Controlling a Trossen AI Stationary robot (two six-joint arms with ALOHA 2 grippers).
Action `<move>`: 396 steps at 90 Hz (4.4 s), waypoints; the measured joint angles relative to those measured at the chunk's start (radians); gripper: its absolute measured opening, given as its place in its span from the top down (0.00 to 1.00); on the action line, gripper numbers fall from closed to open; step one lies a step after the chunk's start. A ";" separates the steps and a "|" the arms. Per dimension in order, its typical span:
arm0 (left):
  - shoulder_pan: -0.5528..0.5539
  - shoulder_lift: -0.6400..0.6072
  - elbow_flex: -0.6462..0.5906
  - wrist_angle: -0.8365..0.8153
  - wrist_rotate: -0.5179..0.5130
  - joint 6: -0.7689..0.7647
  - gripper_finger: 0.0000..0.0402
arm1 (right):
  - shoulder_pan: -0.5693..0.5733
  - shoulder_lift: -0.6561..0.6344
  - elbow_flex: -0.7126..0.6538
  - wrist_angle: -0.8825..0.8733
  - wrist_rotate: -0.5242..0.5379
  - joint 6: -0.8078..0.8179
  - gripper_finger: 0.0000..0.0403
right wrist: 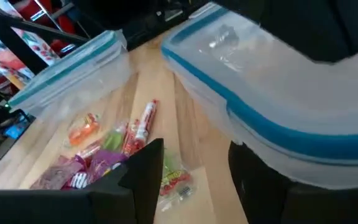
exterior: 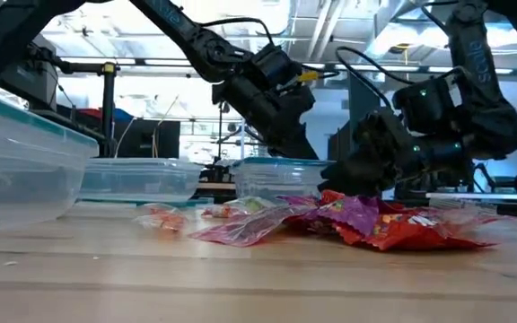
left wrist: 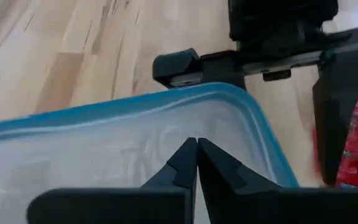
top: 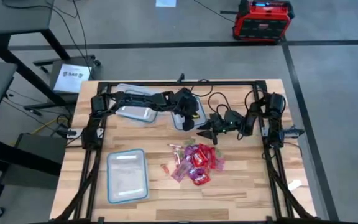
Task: Sort candy
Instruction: Open the top right transparent bin
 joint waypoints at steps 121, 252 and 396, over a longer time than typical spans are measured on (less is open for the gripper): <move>-0.018 0.011 0.001 0.071 0.025 -0.074 1.00 | 0.124 -0.118 0.023 0.015 0.231 -0.322 0.69; -0.013 0.006 0.382 -0.366 0.043 -0.290 1.00 | 0.115 -0.684 -0.147 -0.723 0.391 -0.094 0.70; 0.033 0.002 0.200 -0.246 0.075 0.188 1.00 | -0.060 -0.337 -0.243 -0.188 0.200 -0.046 0.70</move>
